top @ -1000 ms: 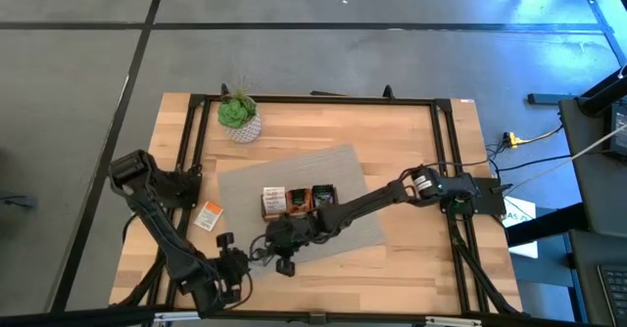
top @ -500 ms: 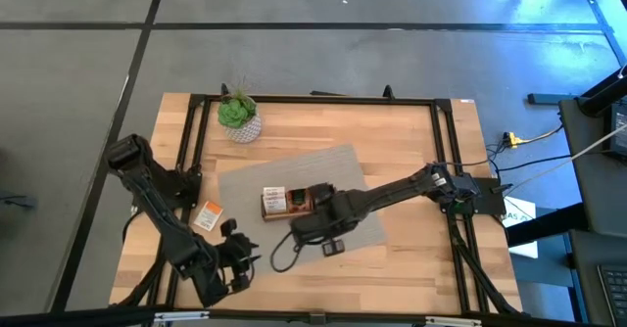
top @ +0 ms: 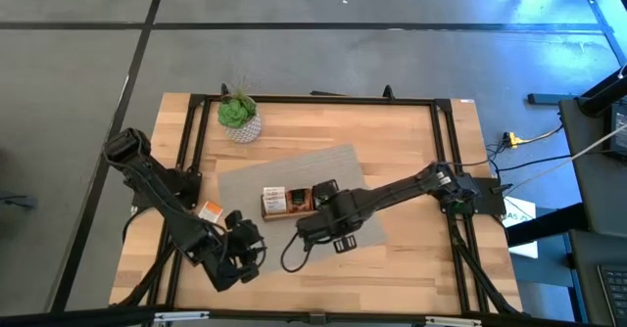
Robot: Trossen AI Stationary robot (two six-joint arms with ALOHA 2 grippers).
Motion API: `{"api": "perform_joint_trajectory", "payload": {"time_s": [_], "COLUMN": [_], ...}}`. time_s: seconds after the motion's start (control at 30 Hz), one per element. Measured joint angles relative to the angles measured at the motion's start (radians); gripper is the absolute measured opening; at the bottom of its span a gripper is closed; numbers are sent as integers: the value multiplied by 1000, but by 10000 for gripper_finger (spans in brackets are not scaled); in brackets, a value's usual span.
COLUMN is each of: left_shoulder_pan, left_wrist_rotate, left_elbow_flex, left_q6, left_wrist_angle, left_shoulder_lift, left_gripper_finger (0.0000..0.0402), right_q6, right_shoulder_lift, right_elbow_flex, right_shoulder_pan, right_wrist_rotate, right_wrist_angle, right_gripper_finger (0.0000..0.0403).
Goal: Pick & Place Tea
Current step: Put the purple tea bag into the right section of the wooden organizer
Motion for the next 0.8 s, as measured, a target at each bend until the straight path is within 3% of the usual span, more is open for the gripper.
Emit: {"api": "perform_joint_trajectory", "payload": {"time_s": [0.3, 0.53, 0.7, 0.8], "left_shoulder_pan": [-24, -29, -24, -22], "left_wrist_rotate": [5, 4, 4, 4], "left_elbow_flex": [0, 0, 0, 0], "left_q6": [-20, -20, -3, -2], "left_wrist_angle": [6, 7, 7, 7], "left_shoulder_lift": [1, 1, 1, 1], "left_gripper_finger": [130, 130, 130, 130], "right_q6": [43, 15, -10, -11], "right_shoulder_lift": [-116, -228, -293, -294], "right_elbow_flex": [-90, -401, -494, -520], "right_shoulder_pan": [-54, -132, -190, -222], "right_wrist_rotate": [24, -93, -105, -187], "right_wrist_angle": [85, 315, 451, 465], "right_gripper_finger": [4, 4, 4, 4]}}
